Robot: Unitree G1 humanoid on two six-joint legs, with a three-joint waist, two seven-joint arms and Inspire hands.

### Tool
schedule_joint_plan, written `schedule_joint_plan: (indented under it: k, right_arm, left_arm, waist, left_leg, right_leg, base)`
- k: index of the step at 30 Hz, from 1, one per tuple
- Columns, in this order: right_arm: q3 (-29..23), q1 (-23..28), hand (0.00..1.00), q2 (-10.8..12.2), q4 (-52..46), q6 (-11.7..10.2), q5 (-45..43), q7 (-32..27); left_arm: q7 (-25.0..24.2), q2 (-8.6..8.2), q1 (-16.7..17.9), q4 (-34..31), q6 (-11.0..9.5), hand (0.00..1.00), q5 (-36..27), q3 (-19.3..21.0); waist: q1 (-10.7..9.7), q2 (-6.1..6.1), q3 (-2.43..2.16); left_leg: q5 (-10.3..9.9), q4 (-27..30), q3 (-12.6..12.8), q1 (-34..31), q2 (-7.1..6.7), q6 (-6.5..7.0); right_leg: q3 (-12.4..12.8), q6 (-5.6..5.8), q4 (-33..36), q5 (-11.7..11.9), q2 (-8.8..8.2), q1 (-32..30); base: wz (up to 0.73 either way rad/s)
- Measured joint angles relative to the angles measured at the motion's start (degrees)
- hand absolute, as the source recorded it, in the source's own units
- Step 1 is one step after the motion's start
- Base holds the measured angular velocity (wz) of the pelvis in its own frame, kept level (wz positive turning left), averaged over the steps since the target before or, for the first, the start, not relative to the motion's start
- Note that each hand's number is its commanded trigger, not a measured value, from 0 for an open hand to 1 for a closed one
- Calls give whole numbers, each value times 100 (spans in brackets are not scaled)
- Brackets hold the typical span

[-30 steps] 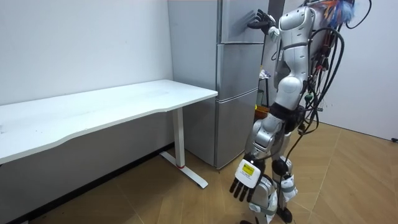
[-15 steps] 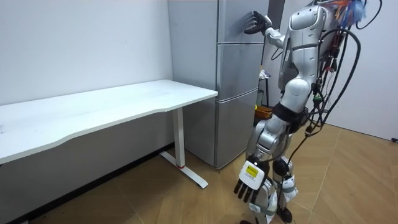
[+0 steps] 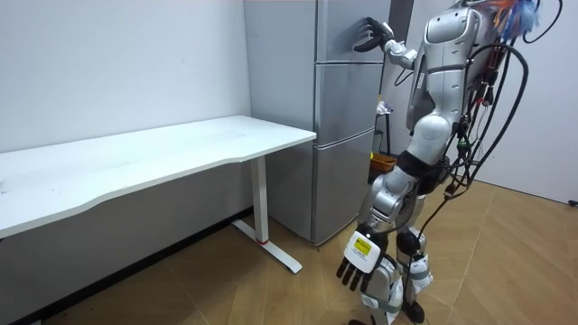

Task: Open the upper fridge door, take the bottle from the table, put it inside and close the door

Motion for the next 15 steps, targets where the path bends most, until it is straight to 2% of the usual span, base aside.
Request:
schedule_joint_plan:
  k: [9, 15]
  right_arm:
    - [-7, 7, 0, 0, 116, -9, 8, 9]
    - [-75, 13, 0, -15, 157, -14, 260, 30]
  left_arm:
    - [-54, 85, 18, -203, 3, 0, 1, 5]
    - [-94, 122, 180, -531, -14, 0, -4, 6]
  waist:
    - [-41, -31, -22]
    - [-132, -13, -40]
  left_leg:
    - [-2, 30, -26, -26, 1, 0]
    - [-19, 113, -66, -125, 2, 13]
  right_leg:
    - [2, 2, -12, 4, 11, 12]
    - [-50, 10, -16, 9, 10, -19]
  base:
    - [0]
    - [4]
